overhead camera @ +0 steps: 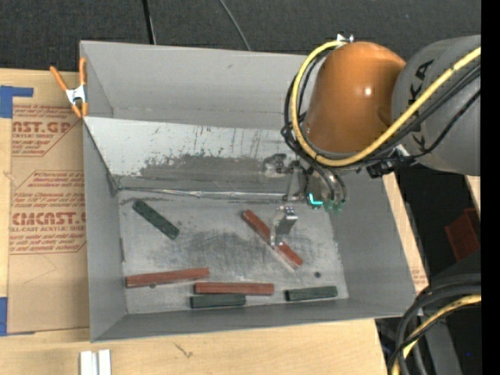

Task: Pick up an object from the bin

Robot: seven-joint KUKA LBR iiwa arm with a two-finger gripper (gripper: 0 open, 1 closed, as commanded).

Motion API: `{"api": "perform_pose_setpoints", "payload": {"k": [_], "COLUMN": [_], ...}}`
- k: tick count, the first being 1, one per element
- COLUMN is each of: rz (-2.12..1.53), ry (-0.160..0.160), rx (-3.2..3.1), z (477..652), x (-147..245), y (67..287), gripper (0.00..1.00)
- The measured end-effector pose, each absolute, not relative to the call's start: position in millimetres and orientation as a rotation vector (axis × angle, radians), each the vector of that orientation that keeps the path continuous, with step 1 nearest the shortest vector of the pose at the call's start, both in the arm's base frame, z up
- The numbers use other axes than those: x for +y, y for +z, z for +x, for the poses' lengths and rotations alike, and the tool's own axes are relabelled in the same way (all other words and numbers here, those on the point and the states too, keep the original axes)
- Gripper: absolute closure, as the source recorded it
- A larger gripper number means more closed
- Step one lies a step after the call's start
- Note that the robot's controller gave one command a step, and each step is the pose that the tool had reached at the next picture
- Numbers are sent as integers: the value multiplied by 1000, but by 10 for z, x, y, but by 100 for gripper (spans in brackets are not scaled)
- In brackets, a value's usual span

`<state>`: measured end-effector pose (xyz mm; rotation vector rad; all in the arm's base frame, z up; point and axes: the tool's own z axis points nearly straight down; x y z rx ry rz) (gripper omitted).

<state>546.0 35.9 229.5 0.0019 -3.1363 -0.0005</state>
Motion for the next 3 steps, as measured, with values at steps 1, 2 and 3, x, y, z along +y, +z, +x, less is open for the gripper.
{"api": "perform_pose_setpoints", "payload": {"k": [1, 2, 3], "rz": [1, -42, 90], "ry": [-1, -3, -1], "rx": [-3144, -3151, -3136], "z": [5475, 5542, 5704], "x": [358, -125, -27], "y": [2330, 1837, 733], "gripper": [0, 0, 100]}}
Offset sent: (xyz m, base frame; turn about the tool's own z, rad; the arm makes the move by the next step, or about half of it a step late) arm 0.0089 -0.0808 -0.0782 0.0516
